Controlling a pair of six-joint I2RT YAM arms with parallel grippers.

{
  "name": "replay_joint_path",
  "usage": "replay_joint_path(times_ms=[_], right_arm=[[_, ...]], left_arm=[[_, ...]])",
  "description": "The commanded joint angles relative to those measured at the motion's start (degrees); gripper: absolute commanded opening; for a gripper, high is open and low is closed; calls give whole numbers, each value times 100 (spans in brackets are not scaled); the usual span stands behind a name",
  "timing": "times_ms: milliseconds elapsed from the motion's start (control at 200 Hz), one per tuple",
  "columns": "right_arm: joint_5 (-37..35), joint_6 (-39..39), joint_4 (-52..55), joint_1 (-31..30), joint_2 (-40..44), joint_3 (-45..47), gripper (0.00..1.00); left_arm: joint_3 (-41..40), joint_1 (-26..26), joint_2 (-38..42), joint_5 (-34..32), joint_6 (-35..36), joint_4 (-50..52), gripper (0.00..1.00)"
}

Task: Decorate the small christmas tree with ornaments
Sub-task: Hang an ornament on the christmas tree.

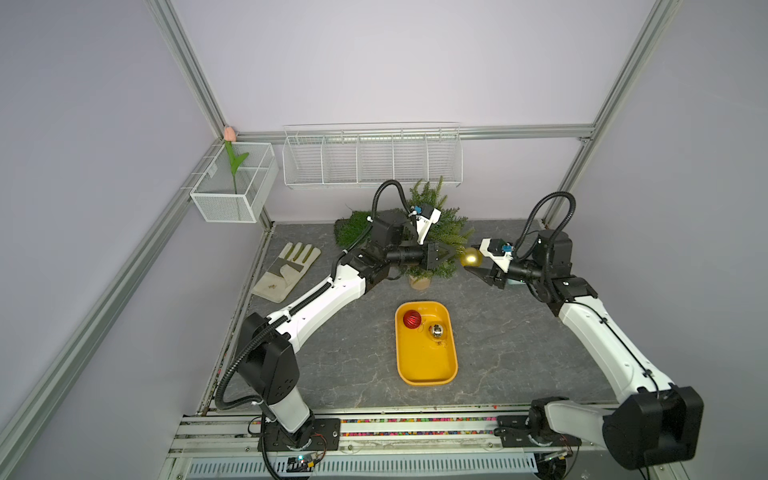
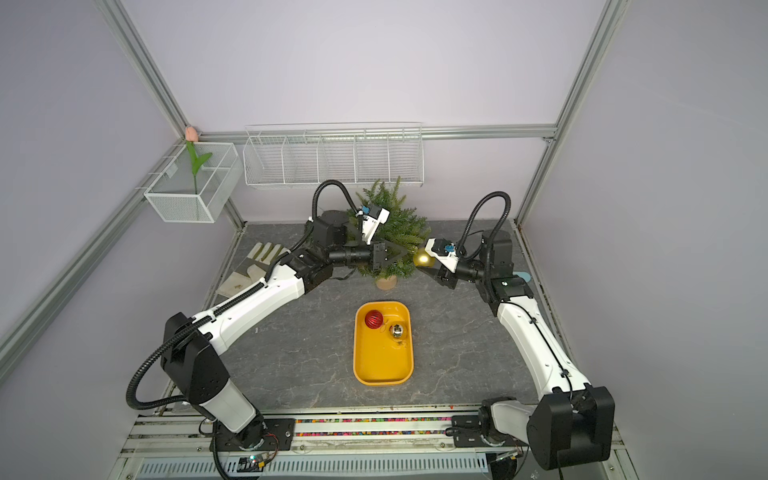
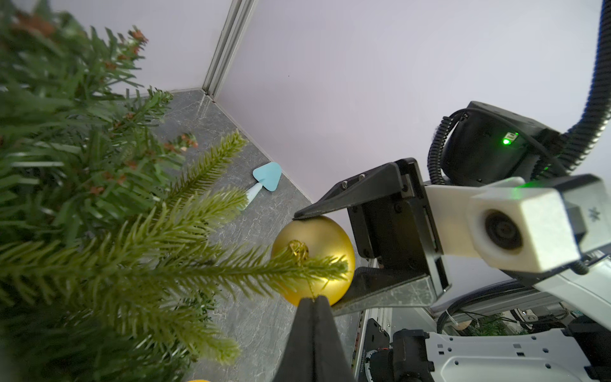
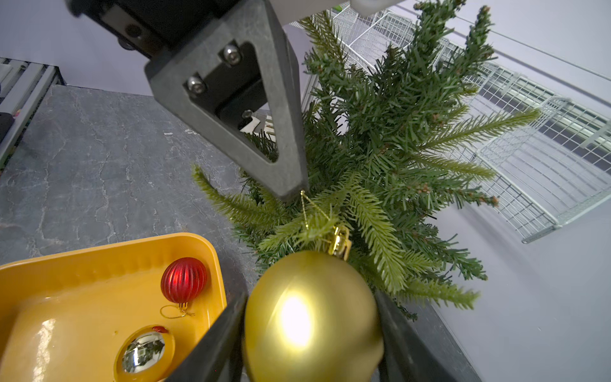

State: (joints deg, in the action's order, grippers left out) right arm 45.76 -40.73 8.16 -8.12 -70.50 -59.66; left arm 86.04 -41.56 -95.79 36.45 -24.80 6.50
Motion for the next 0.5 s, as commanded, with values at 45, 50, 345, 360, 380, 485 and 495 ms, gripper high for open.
replay_joint_path(times_ms=[45,50,345,360,380,485,495], right_arm=[[-85,-203,203,-83,279,-19,53],[-89,-205,212,-88,280,-24,53],[-161,-204,404,-179,387,-46,53],[-168,-209,412,-181,395,-46,53],[-179,-208,414,-188,402,-47,53],[-285,-253,470,-207,409,-47,53],[-293,-258,479,-207,406,-46,53]], left_arm=[[239,16,20,261,62,-122,0],[234,16,18,277,63,-122,0],[315,-10,14,595,393,410,0],[323,-13,16,600,434,478,0],[346,-18,5,592,486,575,0],[391,-25,18,433,680,913,0],[390,-27,21,420,696,936,0]])
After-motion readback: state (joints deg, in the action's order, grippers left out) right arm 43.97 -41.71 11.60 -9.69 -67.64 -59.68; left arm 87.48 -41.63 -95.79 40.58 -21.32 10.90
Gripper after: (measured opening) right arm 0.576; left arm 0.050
